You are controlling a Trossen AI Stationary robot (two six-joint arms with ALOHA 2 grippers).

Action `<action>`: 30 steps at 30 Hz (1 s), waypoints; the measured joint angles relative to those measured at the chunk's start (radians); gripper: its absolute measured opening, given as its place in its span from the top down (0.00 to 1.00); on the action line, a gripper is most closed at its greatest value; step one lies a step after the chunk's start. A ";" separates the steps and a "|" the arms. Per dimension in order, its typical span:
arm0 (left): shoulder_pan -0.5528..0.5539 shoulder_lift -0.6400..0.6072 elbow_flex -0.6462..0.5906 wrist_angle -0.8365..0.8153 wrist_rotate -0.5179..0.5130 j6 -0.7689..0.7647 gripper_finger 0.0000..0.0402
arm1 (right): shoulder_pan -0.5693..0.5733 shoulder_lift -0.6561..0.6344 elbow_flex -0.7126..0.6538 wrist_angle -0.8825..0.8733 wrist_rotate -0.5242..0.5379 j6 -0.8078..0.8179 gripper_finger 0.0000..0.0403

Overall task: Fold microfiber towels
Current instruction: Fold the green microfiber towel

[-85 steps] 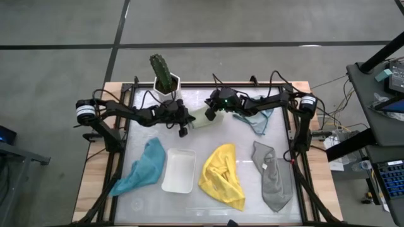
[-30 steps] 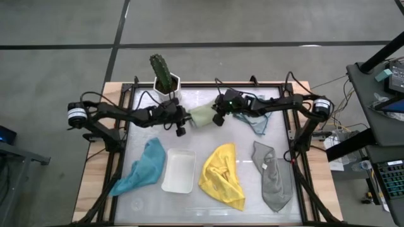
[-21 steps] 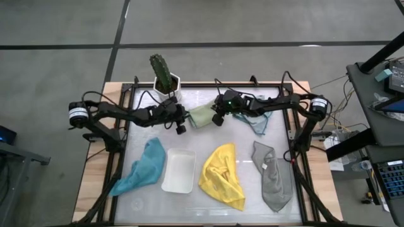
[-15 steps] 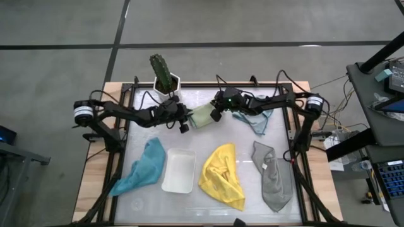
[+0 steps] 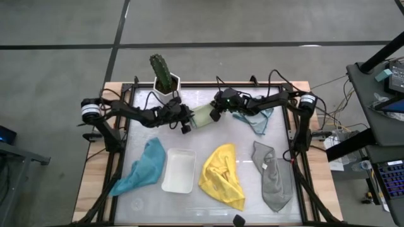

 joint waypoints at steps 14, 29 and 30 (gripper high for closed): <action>0.002 -0.125 -0.002 -0.177 0.011 0.102 0.63 | -0.033 -0.183 0.001 -0.224 -0.154 -0.036 0.72; 0.000 -0.007 0.011 -0.091 0.028 0.208 0.52 | -0.035 -0.196 -0.036 -0.246 -0.156 -0.003 0.56; 0.000 -0.002 0.011 -0.085 0.032 0.208 0.53 | -0.035 -0.196 -0.042 -0.242 -0.156 0.003 0.56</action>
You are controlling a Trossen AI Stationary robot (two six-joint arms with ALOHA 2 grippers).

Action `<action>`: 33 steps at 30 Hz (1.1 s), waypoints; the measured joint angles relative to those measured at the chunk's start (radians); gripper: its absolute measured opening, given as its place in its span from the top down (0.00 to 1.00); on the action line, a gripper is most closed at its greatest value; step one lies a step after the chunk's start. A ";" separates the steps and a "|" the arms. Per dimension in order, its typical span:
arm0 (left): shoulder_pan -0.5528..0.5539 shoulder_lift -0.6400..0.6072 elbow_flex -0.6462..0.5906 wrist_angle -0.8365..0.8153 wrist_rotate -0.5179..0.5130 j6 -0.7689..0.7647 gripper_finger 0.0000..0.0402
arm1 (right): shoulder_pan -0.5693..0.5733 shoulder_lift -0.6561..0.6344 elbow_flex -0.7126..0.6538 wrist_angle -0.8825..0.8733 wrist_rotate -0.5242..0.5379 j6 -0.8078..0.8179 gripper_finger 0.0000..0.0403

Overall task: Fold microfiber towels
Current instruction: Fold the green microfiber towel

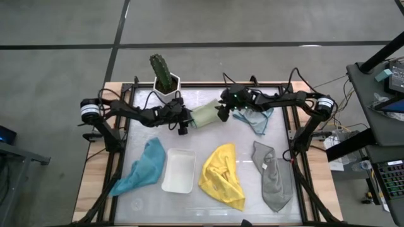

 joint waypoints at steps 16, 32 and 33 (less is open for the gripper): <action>0.001 0.112 0.015 0.075 0.049 -0.011 0.60 | 0.014 0.034 -0.028 0.094 0.000 0.037 0.56; -0.001 -0.039 0.118 0.060 0.093 -0.012 1.00 | 0.109 0.052 -0.021 0.213 -0.183 0.085 0.56; -0.002 -0.066 0.121 0.059 0.092 -0.012 1.00 | 0.113 0.049 -0.019 0.213 -0.182 0.082 0.56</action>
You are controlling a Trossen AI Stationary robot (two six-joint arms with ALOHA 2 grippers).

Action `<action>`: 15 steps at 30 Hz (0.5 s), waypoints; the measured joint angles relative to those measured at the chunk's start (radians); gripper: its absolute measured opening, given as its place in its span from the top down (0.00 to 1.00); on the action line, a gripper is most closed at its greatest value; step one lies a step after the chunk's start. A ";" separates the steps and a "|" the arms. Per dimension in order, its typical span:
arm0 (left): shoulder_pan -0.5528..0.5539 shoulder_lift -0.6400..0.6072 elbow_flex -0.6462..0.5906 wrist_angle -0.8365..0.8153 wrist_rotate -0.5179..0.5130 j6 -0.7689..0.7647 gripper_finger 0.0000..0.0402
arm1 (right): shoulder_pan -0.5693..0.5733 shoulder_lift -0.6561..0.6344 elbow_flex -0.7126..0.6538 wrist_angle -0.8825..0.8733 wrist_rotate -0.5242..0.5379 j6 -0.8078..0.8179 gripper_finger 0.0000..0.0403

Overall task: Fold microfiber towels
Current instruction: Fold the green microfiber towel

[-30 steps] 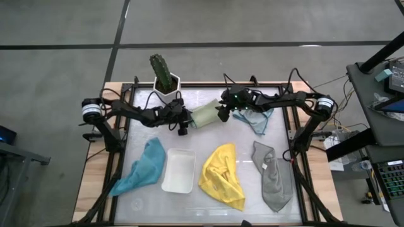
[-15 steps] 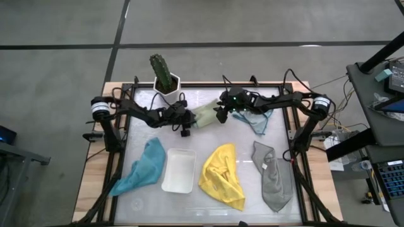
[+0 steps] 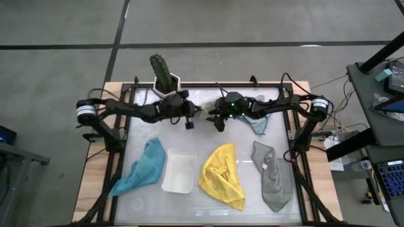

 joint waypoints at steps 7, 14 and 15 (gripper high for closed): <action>-0.014 -0.171 0.012 0.012 0.000 -0.009 1.00 | 0.009 -0.015 0.019 0.077 0.123 -0.003 0.56; -0.026 -0.243 -0.009 -0.001 0.001 -0.126 1.00 | 0.009 -0.042 0.034 0.107 0.149 -0.063 0.62; -0.026 -0.243 -0.013 -0.002 0.001 -0.140 1.00 | 0.009 -0.049 0.034 0.098 0.149 -0.070 0.63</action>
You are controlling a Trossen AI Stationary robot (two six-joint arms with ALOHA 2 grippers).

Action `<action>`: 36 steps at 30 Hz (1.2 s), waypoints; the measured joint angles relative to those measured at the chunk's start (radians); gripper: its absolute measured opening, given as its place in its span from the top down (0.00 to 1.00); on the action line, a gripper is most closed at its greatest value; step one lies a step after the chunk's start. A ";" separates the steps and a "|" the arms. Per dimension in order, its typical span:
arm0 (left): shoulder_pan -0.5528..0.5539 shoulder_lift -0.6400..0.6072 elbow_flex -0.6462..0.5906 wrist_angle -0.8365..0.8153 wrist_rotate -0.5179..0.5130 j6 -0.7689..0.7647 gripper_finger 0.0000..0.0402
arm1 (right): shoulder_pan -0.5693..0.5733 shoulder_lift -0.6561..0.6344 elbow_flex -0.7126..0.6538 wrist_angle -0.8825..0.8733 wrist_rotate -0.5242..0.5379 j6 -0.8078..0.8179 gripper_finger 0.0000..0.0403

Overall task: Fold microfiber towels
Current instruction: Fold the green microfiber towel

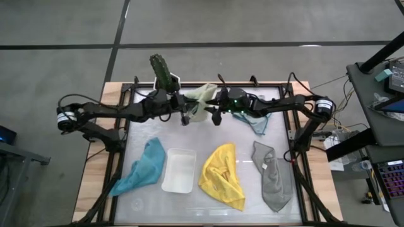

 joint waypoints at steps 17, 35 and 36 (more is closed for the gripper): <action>0.001 0.122 0.010 -0.013 -0.018 -0.039 0.88 | 0.000 -0.003 -0.001 -0.023 -0.002 -0.034 0.85; 0.015 0.113 -0.009 -0.305 -0.066 0.035 0.73 | -0.115 -0.003 -0.017 -0.344 0.285 0.128 0.98; 0.015 0.123 -0.010 -0.283 -0.051 0.035 0.73 | -0.114 -0.003 -0.018 -0.340 0.285 0.127 0.98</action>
